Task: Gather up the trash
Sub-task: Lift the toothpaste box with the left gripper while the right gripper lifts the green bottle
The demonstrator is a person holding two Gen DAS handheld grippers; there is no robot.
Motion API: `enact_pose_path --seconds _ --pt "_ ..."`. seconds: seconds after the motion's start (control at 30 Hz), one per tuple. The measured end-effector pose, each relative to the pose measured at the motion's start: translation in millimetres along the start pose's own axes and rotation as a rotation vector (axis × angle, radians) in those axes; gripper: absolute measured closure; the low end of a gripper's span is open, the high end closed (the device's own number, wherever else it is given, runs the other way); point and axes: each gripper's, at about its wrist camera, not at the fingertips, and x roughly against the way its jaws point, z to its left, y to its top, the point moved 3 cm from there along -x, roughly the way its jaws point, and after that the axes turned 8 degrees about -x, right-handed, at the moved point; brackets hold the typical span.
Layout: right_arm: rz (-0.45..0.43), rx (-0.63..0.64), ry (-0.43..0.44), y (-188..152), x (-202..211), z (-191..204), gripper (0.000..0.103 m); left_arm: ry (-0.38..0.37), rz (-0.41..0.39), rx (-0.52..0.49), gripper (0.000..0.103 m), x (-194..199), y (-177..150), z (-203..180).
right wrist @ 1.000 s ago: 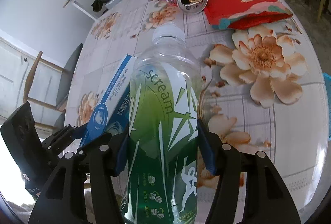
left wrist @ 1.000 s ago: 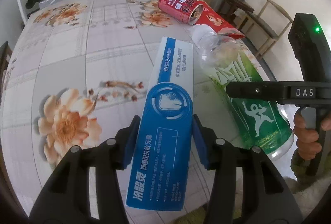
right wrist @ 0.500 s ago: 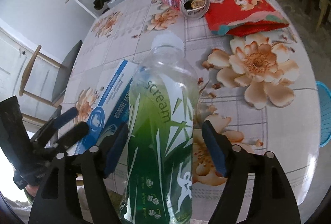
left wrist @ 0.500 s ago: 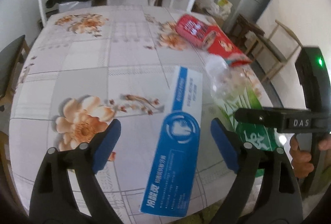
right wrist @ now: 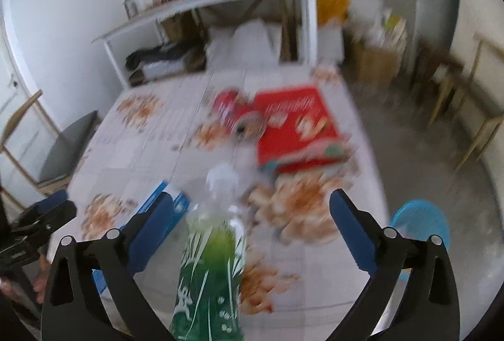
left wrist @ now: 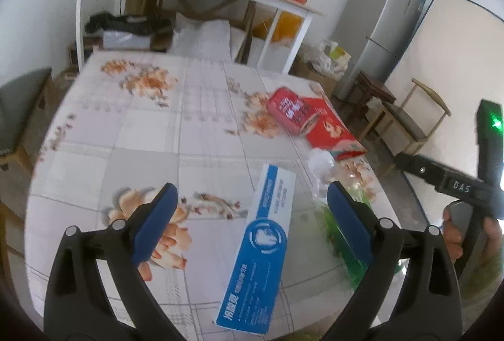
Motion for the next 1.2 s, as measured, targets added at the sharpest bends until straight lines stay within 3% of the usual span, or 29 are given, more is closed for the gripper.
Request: enact_pose_path --seconds 0.13,0.33,0.6,1.1,1.2 --pt "-0.127 0.072 -0.053 8 15 7 0.006 0.05 -0.057 -0.021 0.008 10 3 -6" --pt "-0.225 0.125 -0.097 8 27 15 0.006 0.096 -0.064 -0.033 0.008 14 6 -7" --pt "-0.254 0.102 -0.014 9 35 15 0.006 0.082 -0.076 0.011 0.008 16 5 -4" --pt "-0.3 -0.008 -0.01 15 43 -2 0.006 -0.029 -0.166 0.114 0.008 22 6 0" --pt "-0.298 -0.008 -0.004 15 43 -3 0.006 -0.051 -0.152 0.137 0.008 18 6 3"
